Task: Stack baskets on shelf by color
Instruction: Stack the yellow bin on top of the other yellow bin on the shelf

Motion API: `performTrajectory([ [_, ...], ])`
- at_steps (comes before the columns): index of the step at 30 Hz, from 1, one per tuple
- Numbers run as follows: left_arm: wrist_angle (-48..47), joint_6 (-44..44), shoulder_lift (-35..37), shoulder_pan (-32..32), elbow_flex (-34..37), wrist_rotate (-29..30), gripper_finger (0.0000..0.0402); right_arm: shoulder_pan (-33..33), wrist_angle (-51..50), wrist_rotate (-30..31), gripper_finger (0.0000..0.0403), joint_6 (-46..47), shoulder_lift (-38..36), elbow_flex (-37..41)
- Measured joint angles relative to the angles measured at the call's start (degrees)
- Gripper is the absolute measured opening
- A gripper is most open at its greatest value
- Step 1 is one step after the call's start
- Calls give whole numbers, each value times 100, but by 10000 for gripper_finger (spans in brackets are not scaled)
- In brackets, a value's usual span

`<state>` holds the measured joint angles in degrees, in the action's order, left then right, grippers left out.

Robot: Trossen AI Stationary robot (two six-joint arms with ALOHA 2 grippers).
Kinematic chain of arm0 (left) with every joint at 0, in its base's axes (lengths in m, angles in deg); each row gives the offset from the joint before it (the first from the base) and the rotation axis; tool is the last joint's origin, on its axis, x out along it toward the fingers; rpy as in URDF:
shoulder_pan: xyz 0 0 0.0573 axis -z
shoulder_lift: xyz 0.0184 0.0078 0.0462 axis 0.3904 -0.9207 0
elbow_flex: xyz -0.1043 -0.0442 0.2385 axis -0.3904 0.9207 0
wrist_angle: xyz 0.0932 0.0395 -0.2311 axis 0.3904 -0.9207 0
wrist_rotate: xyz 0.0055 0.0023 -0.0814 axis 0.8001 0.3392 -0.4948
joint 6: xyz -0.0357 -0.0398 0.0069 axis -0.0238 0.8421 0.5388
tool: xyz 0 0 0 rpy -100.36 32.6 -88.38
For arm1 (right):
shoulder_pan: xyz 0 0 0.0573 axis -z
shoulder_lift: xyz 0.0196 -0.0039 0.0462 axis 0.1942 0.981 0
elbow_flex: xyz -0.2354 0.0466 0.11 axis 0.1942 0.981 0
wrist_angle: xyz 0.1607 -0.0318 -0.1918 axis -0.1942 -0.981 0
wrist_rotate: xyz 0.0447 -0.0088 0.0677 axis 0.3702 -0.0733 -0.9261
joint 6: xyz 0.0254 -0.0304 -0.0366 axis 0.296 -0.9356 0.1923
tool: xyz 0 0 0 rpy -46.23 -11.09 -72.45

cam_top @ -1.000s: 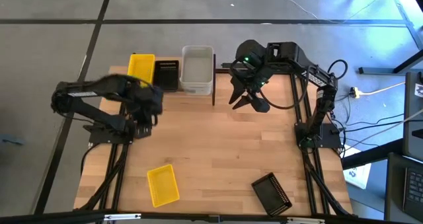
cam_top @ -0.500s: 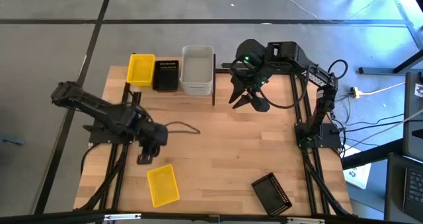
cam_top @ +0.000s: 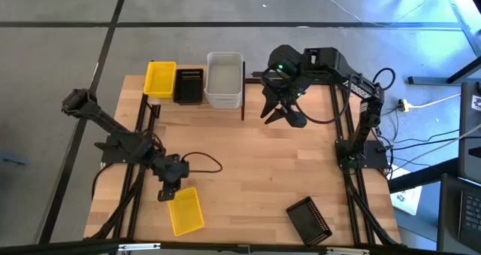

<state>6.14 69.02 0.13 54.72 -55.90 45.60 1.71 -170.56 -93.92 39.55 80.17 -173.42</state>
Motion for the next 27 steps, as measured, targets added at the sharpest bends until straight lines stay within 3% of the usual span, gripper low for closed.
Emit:
performTrajectory([
  [8, 371, 445, -2, 242, 210, 540, 50, 0, -4, 2, 112, 0, 0, 0],
  [27, 482, 830, -2, 522, 210, 838, 50, 0, -33, 44, 112, 18, 0, 0],
])
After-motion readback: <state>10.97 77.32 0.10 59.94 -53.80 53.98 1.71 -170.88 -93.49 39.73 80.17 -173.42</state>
